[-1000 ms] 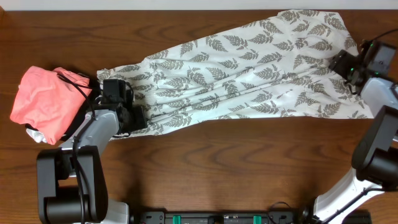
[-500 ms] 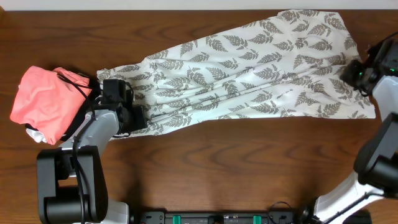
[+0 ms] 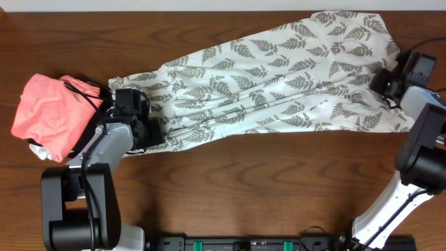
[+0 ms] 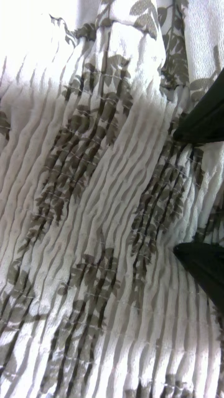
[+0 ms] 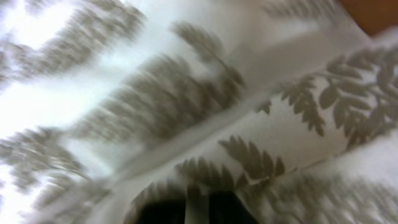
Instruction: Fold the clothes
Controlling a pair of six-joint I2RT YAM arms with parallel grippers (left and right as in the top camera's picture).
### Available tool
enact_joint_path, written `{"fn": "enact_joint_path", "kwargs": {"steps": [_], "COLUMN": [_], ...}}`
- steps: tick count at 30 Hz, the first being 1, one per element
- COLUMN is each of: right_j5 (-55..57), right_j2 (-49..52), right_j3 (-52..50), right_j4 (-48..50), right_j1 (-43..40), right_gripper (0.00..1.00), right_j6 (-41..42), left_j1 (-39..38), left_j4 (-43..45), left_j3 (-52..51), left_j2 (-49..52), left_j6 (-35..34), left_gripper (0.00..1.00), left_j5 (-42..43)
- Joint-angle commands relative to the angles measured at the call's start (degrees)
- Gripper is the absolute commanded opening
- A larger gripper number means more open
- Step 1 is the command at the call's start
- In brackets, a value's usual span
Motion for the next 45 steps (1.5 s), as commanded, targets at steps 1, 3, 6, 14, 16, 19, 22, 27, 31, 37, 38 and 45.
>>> {"fn": "enact_joint_path", "kwargs": {"steps": [1,3,6,14,16,19,22,27,31,37,38,45], "right_j5": [-3.7,-4.2,-4.2,-2.0,-2.0,-2.6,-4.8,-5.1,-5.1,-3.1,-3.1,-3.1], "right_j2": [0.5,0.5,0.5,0.5,0.5,0.4,-0.4,-4.8,-10.3,-11.4,-11.1,-9.2], "right_j3": [0.2,0.3,0.3,0.3,0.3,1.3,4.8,13.1,15.1,13.9,12.9,4.3], "right_j4": [2.8,4.4,6.1,6.5,5.9,2.9,-4.9,-21.8,-29.6,-39.0,-39.0,-35.4], "right_j1": [1.7,1.8,1.8,1.6,1.1,0.4,-0.1,-0.1,0.3,0.3,0.3,0.6], "right_gripper": [0.16,0.15,0.13,0.2,0.2,0.23,0.25,0.3,0.33,0.3,0.3,0.28], "right_j6": [1.0,2.5,4.6,4.0,2.7,2.2,-2.1,-8.4,-9.8,-13.0,-13.0,-13.0], "left_j1": [0.6,0.6,0.6,0.6,0.6,0.6,0.6,0.6,0.6,0.6,0.6,0.6], "left_j4": [-1.3,-1.3,-1.3,-1.3,-1.3,-1.3,-1.3,-1.3,-1.3,-1.2,-1.3,-1.3], "left_j3": [-2.1,-2.1,-2.1,-2.1,-2.1,-2.1,-2.1,-2.1,-2.1,-2.1,-2.1,-2.1], "left_j2": [2.2,2.2,2.2,2.2,2.2,2.2,2.2,2.2,2.2,2.1,1.8,-2.4], "left_j6": [-0.1,-0.1,-0.1,-0.1,-0.1,-0.1,-0.1,-0.1,-0.1,0.8,1.0,1.0], "left_gripper": [0.53,0.53,0.53,0.53,0.53,0.53,0.53,0.53,0.53,0.53,0.53,0.54], "left_j5": [-1.6,-1.6,-1.6,-1.6,-1.6,-1.6,-1.6,-1.6,-1.6,-1.6,-1.6,-1.6]}}
